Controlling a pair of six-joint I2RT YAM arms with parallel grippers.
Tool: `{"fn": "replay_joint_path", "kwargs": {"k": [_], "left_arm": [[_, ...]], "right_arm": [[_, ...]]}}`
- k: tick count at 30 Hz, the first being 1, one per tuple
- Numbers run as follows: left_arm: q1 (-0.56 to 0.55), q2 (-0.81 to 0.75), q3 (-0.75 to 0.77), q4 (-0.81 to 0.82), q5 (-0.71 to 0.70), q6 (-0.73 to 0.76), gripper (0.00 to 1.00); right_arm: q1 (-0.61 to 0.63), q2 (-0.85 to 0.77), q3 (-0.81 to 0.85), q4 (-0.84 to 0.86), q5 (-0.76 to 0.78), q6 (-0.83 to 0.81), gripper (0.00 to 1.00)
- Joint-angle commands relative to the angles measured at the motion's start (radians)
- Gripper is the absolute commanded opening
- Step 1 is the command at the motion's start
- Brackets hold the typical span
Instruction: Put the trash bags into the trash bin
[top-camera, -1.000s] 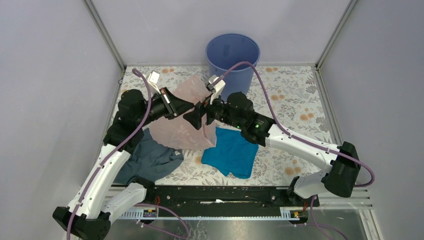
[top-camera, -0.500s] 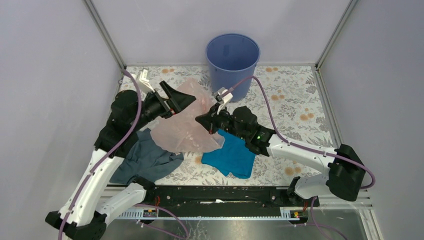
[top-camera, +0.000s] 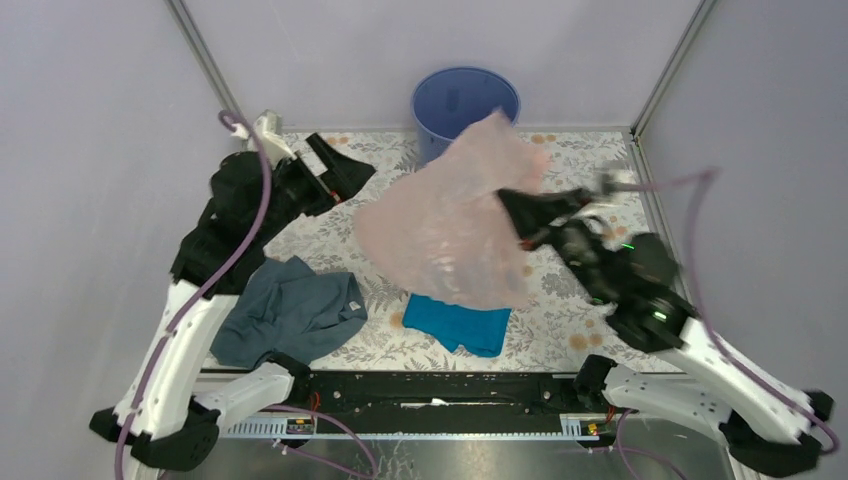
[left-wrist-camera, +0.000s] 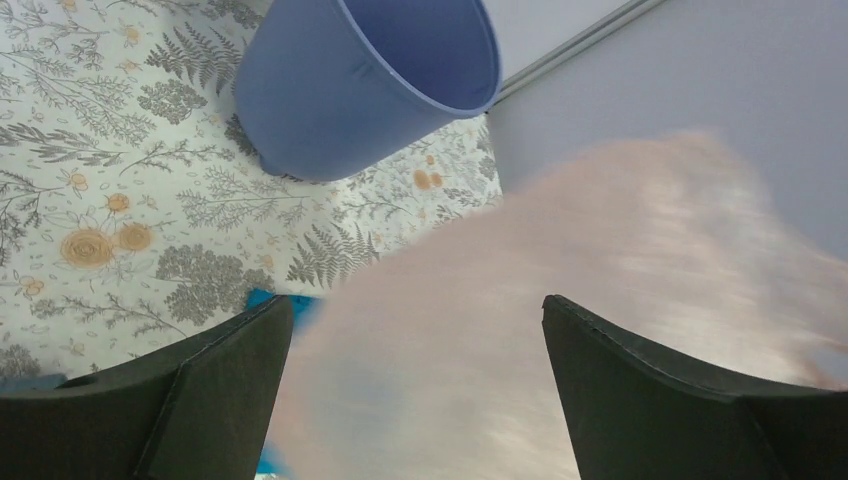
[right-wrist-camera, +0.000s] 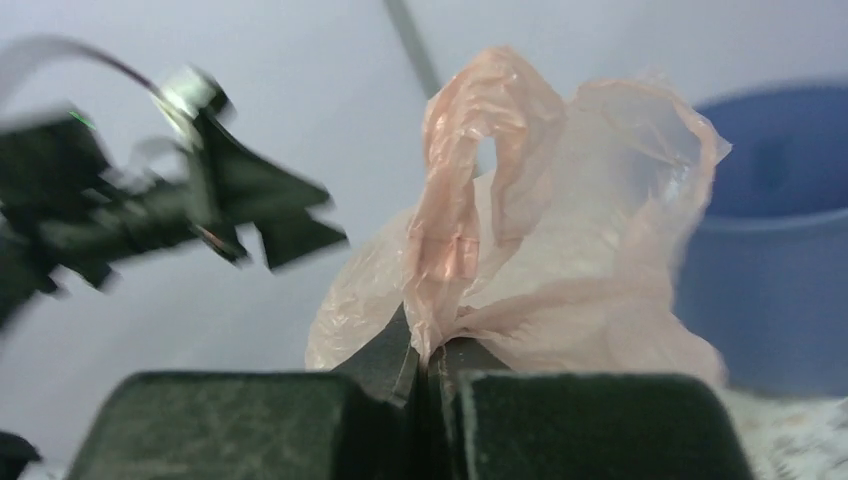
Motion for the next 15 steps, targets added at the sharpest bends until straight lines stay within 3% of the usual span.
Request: {"fn": "replay_joint_path", "kwargs": {"k": [1, 4, 9, 15], "left_arm": [[0.001, 0.13, -0.002, 0.153, -0.008, 0.04, 0.99], [0.0, 0.282, -0.006, 0.323, 0.032, 0.022, 0.99], [0.0, 0.589, 0.135, 0.566, 0.036, 0.023, 0.96], [-0.004, 0.878, 0.349, 0.656, -0.05, 0.018, 0.91]], "right_arm": [[-0.004, -0.171, 0.085, -0.155, 0.262, -0.163, 0.0], [-0.004, -0.243, 0.109, -0.267, 0.354, -0.229, 0.0], [-0.005, -0.341, 0.077, -0.242, 0.482, -0.335, 0.0], [-0.004, -0.378, 0.063, -0.202, 0.506, -0.411, 0.0]]}}
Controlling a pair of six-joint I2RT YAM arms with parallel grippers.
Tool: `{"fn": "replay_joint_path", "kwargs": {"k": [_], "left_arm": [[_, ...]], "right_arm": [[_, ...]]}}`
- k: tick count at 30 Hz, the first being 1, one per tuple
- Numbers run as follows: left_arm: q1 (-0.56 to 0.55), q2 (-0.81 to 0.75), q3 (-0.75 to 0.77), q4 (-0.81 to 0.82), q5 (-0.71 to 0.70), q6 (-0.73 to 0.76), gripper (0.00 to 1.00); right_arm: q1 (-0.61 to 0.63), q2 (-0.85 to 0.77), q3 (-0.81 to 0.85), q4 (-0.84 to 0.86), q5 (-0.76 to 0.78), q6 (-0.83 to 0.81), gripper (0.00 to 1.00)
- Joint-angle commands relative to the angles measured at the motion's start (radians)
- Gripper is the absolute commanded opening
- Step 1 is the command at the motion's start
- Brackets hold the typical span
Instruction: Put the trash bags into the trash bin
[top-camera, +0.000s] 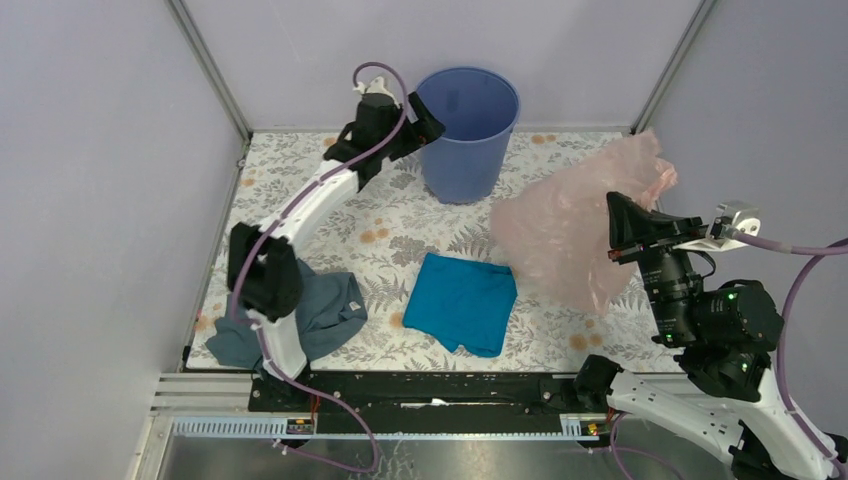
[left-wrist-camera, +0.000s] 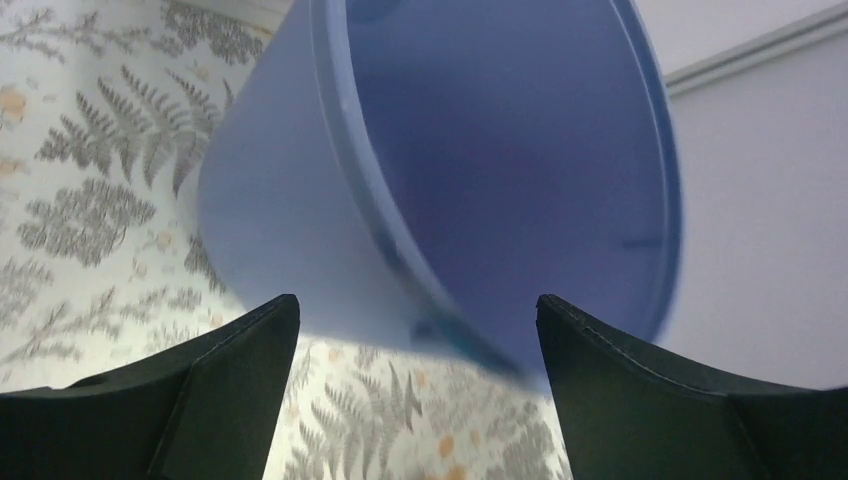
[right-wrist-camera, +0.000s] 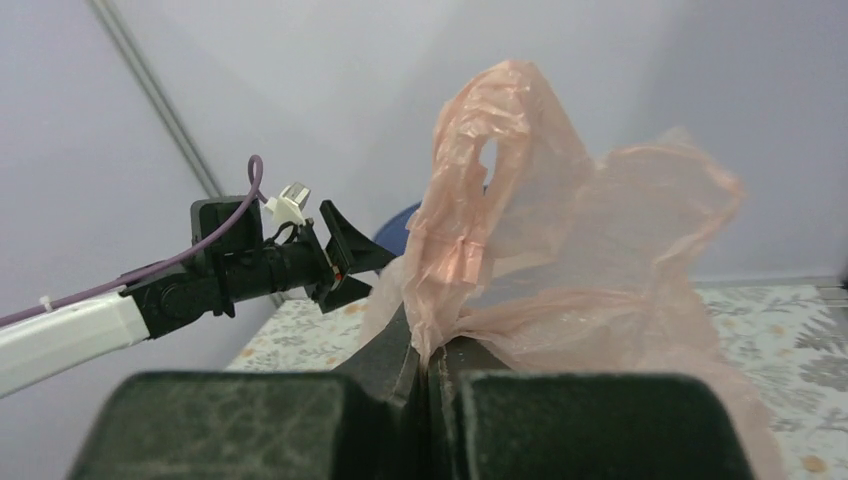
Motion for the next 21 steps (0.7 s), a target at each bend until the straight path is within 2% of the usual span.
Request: {"fn": "replay_joint_path", "kwargs": {"k": [1, 3, 8, 13, 15, 19, 21], "left_arm": [[-0.008, 0.086, 0.165, 0.183, -0.097, 0.008, 0.91], [-0.02, 0.119, 0.188, 0.21, -0.143, 0.034, 0.9], [-0.05, 0.135, 0.215, 0.143, -0.275, 0.118, 0.77], [-0.053, 0.093, 0.168, 0.134, -0.305, 0.204, 0.52], [-0.053, 0.096, 0.178, 0.119, -0.29, 0.231, 0.46], [-0.045, 0.089, 0.187, 0.089, -0.264, 0.25, 0.24], [-0.032, 0.059, 0.16, 0.094, -0.247, 0.245, 0.19]], "right_arm": [[-0.003, -0.006, 0.001, 0.015, 0.076, -0.096, 0.0], [-0.002, 0.01, 0.008, 0.006, 0.085, -0.109, 0.0], [-0.002, 0.072, 0.013, 0.006, 0.096, -0.12, 0.0], [-0.002, 0.15, 0.034, 0.007, 0.077, -0.091, 0.0], [-0.002, 0.176, 0.051, 0.005, 0.061, -0.062, 0.0], [-0.002, 0.22, 0.079, 0.019, 0.036, -0.03, 0.0], [-0.002, 0.252, 0.1, 0.027, 0.036, -0.029, 0.0]]}}
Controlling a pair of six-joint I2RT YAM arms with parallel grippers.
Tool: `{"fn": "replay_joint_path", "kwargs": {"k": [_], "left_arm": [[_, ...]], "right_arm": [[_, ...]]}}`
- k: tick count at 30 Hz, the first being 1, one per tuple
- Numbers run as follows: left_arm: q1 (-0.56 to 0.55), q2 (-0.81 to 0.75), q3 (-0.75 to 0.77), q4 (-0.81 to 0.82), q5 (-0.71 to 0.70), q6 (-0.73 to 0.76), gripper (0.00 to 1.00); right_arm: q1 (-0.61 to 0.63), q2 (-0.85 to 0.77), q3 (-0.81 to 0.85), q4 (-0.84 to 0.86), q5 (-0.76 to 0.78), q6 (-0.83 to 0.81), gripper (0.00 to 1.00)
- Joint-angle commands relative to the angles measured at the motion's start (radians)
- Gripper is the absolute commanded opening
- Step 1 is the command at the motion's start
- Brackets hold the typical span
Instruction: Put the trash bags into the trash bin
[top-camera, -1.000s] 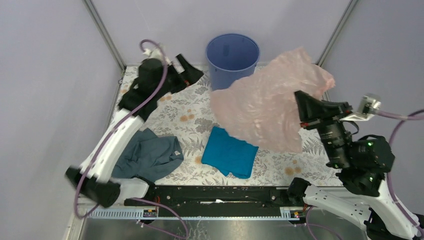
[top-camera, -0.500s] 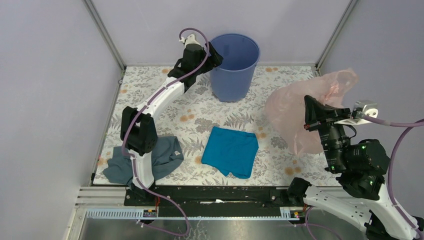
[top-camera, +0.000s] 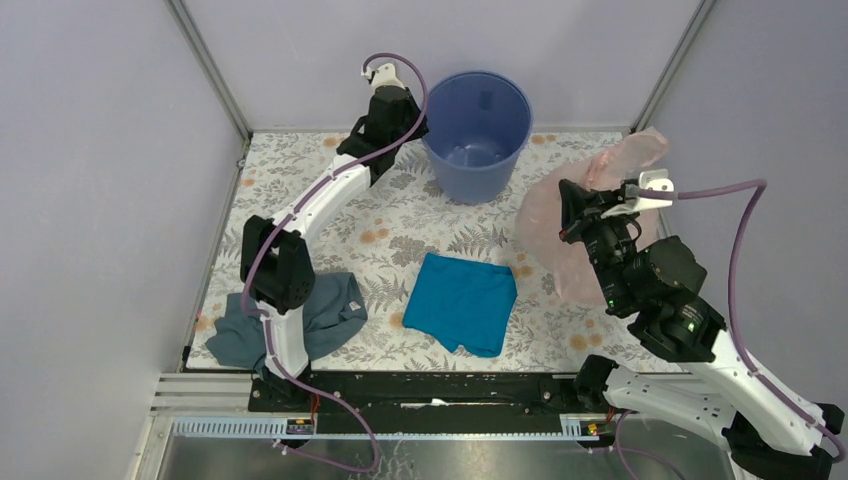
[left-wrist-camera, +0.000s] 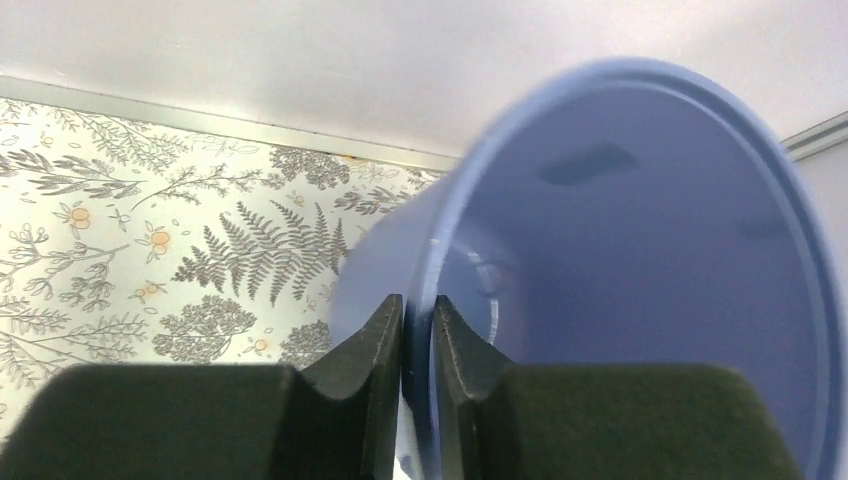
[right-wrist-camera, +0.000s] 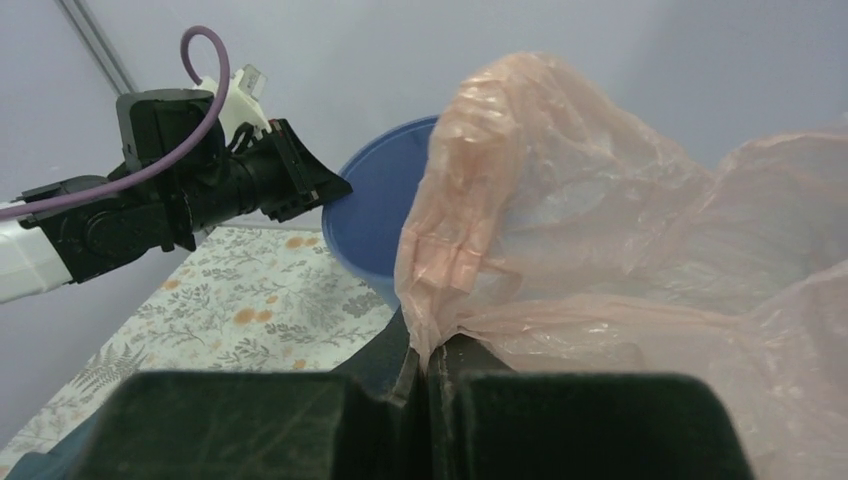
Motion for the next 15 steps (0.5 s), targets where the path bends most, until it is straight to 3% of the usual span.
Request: {"fn": "replay_joint_path", "kwargs": {"k": [1, 9, 15], "left_arm": [[0.019, -0.114, -0.019, 0.018, 0.03, 0.045, 0.15], [0.066, -0.303, -0.193, -0.027, 0.06, -0.013, 0.11], [0.126, -0.484, -0.367, -0.077, 0.082, -0.043, 0.12]], "right_arm": [[-0.002, 0.051, 0.095, 0.054, -0.016, 0.028, 0.0], [-0.002, 0.25, 0.32, 0.224, -0.14, -0.035, 0.0], [-0.002, 0.438, 0.521, 0.277, -0.35, -0.035, 0.0]]}}
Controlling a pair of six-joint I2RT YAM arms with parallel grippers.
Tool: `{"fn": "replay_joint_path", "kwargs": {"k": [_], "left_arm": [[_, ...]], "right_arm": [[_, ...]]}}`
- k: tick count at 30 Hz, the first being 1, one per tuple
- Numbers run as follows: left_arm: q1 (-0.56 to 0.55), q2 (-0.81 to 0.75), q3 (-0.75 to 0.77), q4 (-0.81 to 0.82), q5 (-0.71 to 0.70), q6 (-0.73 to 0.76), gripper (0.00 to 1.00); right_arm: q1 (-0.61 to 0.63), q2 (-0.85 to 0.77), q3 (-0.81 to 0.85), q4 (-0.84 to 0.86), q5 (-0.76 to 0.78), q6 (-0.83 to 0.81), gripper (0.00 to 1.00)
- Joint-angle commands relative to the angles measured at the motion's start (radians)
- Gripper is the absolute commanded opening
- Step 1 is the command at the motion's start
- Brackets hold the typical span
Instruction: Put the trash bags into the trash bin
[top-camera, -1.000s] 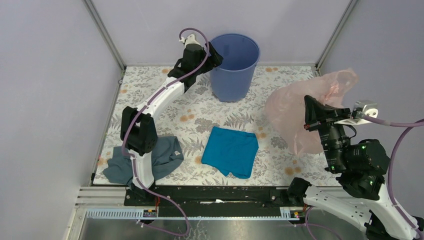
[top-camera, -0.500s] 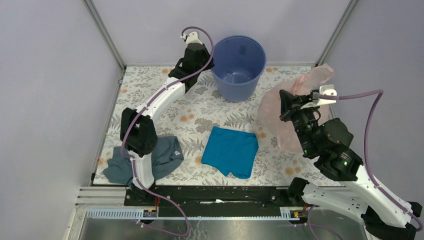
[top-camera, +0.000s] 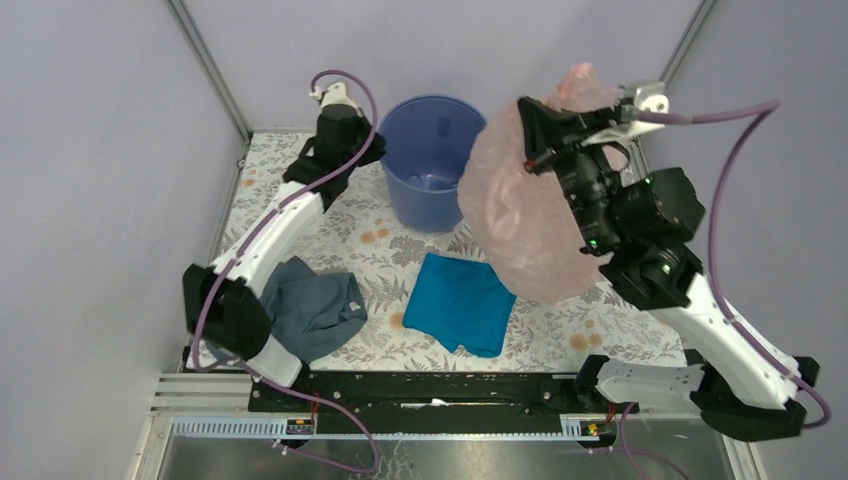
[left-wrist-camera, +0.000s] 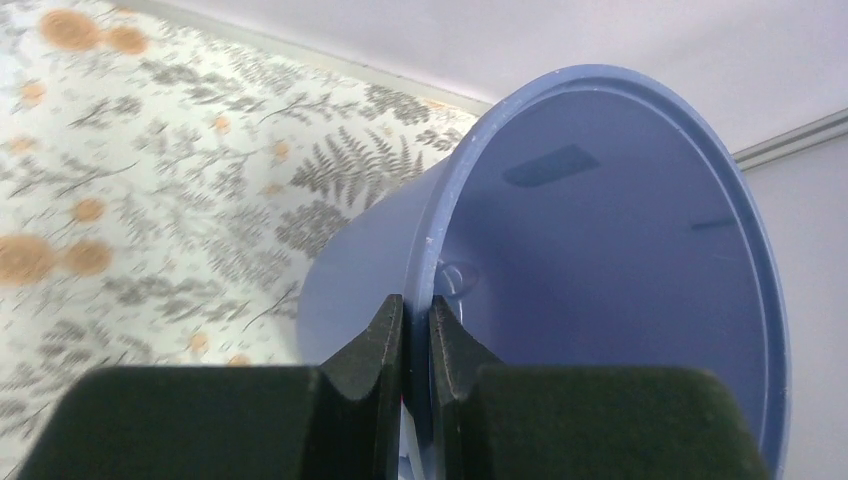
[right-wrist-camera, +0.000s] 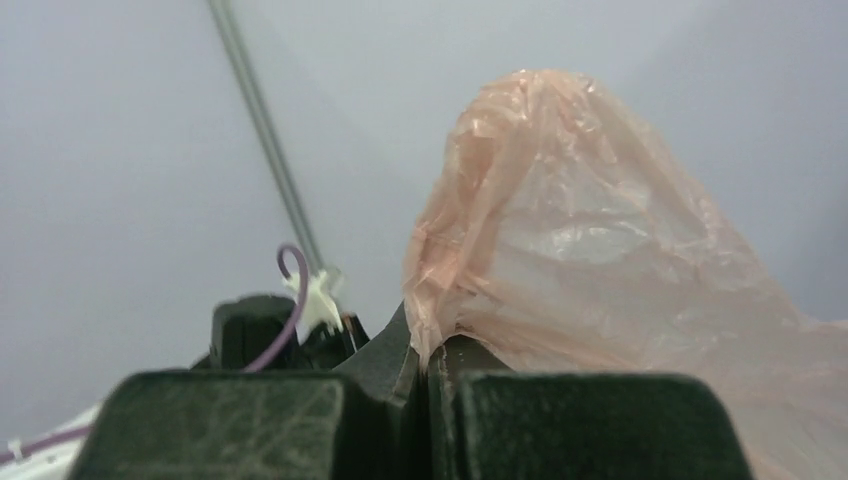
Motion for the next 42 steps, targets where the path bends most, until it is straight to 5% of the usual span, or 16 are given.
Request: {"fn": "replay_joint_path", "kwargs": {"k": [1, 14, 19, 29, 35, 42], "left_arm": [[0.043, -0.181, -0.104, 0.041, 0.032, -0.041, 0.13], [0.059, -0.373, -0.234, -0.028, 0.096, -0.058, 0.17], [0.059, -0.432, -0.285, -0.038, 0.069, -0.059, 0.2], [0.059, -0.455, -0.307, -0.06, 0.043, -0.002, 0.29], [0.059, -0.487, -0.356, -0.064, 0.059, 0.029, 0.37], [0.059, -0.584, -0.363, -0.199, 0.018, 0.178, 0.55]], "right_arm": [[-0.001, 0.115, 0.124, 0.132, -0.207, -0.023, 0.0], [0.0, 0.57, 0.596, 0.319, -0.494, -0.015, 0.0], [0.0, 0.692, 0.685, 0.415, -0.476, -0.054, 0.0], [-0.001, 0.489, 0.138, 0.65, -0.198, -0.109, 0.0], [0.0, 0.415, 0.002, 0.547, -0.08, -0.148, 0.0], [0.0, 0.37, 0.017, 0.317, -0.148, -0.053, 0.0]]}}
